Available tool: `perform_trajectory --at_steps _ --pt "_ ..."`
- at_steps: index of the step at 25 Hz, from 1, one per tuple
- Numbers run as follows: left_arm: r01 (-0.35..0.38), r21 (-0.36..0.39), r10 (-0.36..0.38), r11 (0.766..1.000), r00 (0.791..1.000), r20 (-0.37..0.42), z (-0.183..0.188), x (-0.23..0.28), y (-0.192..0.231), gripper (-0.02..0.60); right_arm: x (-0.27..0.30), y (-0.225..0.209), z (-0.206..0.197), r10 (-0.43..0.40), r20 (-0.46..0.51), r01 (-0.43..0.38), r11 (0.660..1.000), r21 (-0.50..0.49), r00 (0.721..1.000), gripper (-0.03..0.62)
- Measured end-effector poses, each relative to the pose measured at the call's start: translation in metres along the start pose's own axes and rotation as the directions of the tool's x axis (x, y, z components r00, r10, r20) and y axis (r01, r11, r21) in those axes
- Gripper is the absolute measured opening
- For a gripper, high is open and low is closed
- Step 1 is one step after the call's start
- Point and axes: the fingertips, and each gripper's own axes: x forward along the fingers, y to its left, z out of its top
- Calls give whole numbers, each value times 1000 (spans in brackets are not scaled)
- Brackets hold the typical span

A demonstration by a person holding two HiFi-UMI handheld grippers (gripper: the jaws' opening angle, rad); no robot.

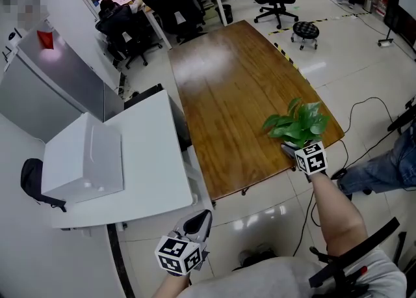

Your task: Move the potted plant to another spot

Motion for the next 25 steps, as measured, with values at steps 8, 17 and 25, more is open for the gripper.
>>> perform_trajectory --at_steps 8,17,25 --pt "10 -3 -10 1000 1000 -12 -5 -2 -5 -3 -3 1 2 21 23 -21 1000 19 1000 489" --pt "6 -28 -6 1000 1000 3 -2 -5 -13 -3 -29 -7 1 17 56 -18 1000 24 998 509" --pt "-27 -66 31 997 997 66 10 -21 -24 -3 -116 34 -13 149 144 -156 987 40 978 444"
